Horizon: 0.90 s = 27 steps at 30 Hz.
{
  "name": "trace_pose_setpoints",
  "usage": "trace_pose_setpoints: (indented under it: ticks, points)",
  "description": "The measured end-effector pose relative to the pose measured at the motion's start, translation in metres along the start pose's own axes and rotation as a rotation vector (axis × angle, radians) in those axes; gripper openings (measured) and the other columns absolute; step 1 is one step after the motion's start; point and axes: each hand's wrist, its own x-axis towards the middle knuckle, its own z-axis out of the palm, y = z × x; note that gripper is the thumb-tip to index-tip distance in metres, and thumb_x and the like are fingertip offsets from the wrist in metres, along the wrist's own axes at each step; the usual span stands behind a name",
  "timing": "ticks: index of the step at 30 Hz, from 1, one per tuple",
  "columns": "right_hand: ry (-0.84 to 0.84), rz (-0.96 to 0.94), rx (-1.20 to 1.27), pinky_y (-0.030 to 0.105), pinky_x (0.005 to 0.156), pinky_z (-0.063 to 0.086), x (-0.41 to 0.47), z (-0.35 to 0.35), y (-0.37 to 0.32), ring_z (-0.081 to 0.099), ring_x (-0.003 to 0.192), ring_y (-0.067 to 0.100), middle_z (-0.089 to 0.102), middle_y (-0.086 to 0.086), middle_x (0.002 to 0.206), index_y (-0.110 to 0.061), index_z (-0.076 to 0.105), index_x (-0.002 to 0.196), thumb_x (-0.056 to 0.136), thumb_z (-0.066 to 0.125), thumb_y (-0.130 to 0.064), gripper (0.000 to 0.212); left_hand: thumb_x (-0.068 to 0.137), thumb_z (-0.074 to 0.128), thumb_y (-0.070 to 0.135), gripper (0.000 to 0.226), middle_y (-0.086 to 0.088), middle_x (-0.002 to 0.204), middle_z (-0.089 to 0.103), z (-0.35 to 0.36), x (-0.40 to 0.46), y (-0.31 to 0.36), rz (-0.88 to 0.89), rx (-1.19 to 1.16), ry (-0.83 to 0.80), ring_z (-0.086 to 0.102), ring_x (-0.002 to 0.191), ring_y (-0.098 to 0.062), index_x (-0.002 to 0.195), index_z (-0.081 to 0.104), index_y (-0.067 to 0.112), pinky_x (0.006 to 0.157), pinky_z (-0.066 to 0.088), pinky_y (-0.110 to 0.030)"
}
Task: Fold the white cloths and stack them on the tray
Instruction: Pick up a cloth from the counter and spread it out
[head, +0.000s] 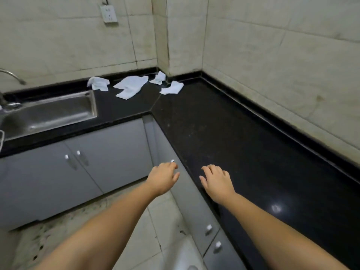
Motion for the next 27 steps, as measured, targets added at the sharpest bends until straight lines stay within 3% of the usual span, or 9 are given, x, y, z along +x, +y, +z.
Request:
trace_pose_setpoints:
  ticks: [11,17,27]
  points:
    - [-0.057,-0.078,-0.008,0.038,0.104,0.032,0.178,0.006,-0.016,0.040,0.128,0.020,0.042,0.000,0.140,-0.022,0.038,0.137,0.100,0.032,-0.040,0.041,0.099,0.035,0.041,0.046,-0.007,0.133,0.048,-0.027,0.125,-0.067,-0.150,-0.005,-0.015,0.042,0.126,-0.026,0.138,0.037,0.018,0.105,0.031,-0.039]
    - [-0.028,-0.049,0.012,0.038,0.103,0.031,0.293,0.012,-0.041,0.041,0.127,0.021,0.044,-0.001,0.137,-0.022,0.041,0.134,0.100,0.033,-0.040,0.039,0.099,0.035,0.040,0.046,-0.007,0.135,0.047,-0.046,0.211,-0.136,-0.101,0.017,-0.020,0.041,0.127,-0.026,0.140,0.035,0.018,0.105,0.030,-0.039]
    - [-0.063,0.189,0.085,0.041,0.107,0.031,0.458,0.001,-0.079,0.039,0.130,0.022,0.041,0.002,0.141,-0.021,0.038,0.137,0.101,0.031,-0.039,0.041,0.099,0.036,0.040,0.044,-0.005,0.133,0.048,-0.094,0.371,-0.252,0.093,0.071,-0.067,0.042,0.126,-0.024,0.137,0.037,0.019,0.104,0.033,-0.039]
